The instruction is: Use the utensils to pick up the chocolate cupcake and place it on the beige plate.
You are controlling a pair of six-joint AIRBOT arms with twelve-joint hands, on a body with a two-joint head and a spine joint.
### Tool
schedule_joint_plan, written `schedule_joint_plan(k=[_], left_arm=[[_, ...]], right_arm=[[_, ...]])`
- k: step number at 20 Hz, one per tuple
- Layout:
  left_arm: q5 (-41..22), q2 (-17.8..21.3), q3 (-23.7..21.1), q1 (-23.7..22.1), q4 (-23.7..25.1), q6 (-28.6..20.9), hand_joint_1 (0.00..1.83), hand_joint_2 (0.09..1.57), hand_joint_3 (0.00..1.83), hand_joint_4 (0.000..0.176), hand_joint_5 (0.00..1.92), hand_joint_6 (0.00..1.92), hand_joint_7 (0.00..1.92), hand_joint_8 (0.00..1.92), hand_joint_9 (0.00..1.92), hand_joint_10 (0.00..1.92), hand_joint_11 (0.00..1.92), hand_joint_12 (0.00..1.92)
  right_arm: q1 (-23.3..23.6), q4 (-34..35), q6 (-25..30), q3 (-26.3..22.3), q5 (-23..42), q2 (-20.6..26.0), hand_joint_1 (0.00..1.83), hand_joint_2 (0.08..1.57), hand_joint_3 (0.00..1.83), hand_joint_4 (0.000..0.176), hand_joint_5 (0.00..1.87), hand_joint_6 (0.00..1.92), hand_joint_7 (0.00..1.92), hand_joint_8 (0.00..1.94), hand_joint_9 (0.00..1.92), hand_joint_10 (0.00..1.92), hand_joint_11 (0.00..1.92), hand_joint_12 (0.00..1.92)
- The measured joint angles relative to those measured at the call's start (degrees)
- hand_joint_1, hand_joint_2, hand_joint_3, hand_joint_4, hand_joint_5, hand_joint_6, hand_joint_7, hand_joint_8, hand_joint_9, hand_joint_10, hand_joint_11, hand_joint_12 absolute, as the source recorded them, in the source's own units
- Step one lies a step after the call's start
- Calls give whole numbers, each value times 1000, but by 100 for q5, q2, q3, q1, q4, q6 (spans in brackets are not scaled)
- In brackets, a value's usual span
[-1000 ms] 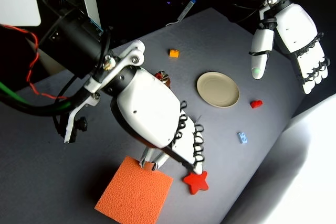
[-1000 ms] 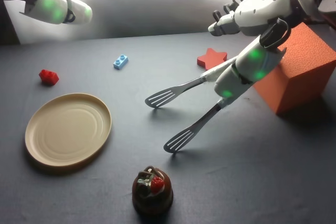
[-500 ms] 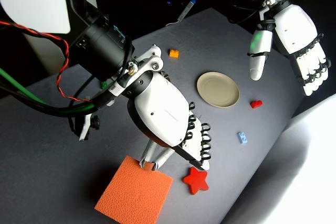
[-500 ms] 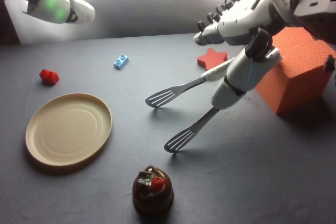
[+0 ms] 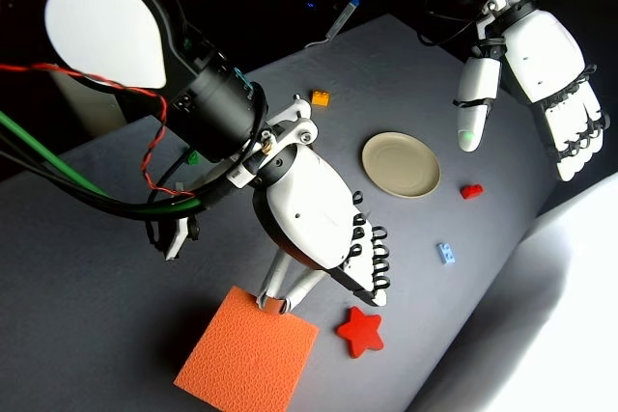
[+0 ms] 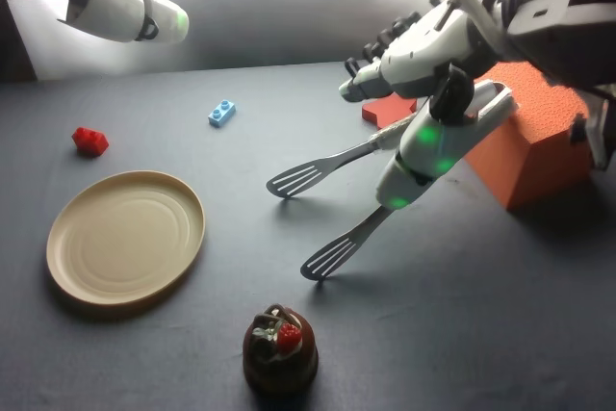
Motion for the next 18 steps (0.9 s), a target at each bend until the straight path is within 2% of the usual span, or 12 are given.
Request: schedule_joint_plan(k=[2,6,7,11,12,13,14,18], left_arm=[[4,0,0,0,7,0,0,1081,0,0,116,0,120,1,114,1,0,219],[22,37,-98,0,7,221,0,1086,2,0,99,0,108,1,116,2,0,179],[2,42,-114,0,-7,221,0,1089,1,0,121,2,137,4,138,5,0,238],[11,44,-149,0,-11,223,0,1081,0,0,114,0,133,0,154,6,0,273],[11,44,-149,0,-39,223,0,1086,0,0,148,4,195,6,221,16,0,374],[9,44,-149,0,-39,223,0,1085,0,0,152,3,201,3,225,10,0,380],[11,44,-149,0,-46,221,0,1085,0,0,120,1,152,1,178,2,0,274],[81,44,-149,0,-59,223,0,1084,0,0,123,4,147,1,170,0,0,281]], right_arm=[[0,26,-20,33,24,2,539,911,1,0,0,0,0,0,0,0,0,0],[-70,44,-114,35,136,42,548,896,0,0,0,0,0,0,0,0,0,0],[-70,63,-127,33,138,44,516,926,9,0,0,0,0,0,0,0,0,0],[-39,39,-127,31,190,66,503,949,14,0,0,0,0,0,0,0,0,0],[-39,55,-127,31,188,66,502,948,13,0,0,0,0,0,0,0,0,0],[-39,57,-127,28,186,66,534,946,10,0,0,0,0,0,0,0,0,0],[-39,57,-122,28,190,79,584,954,11,0,0,0,0,0,0,0,0,0],[-28,55,-85,22,181,107,667,976,16,0,0,0,0,0,0,0,0,0]])
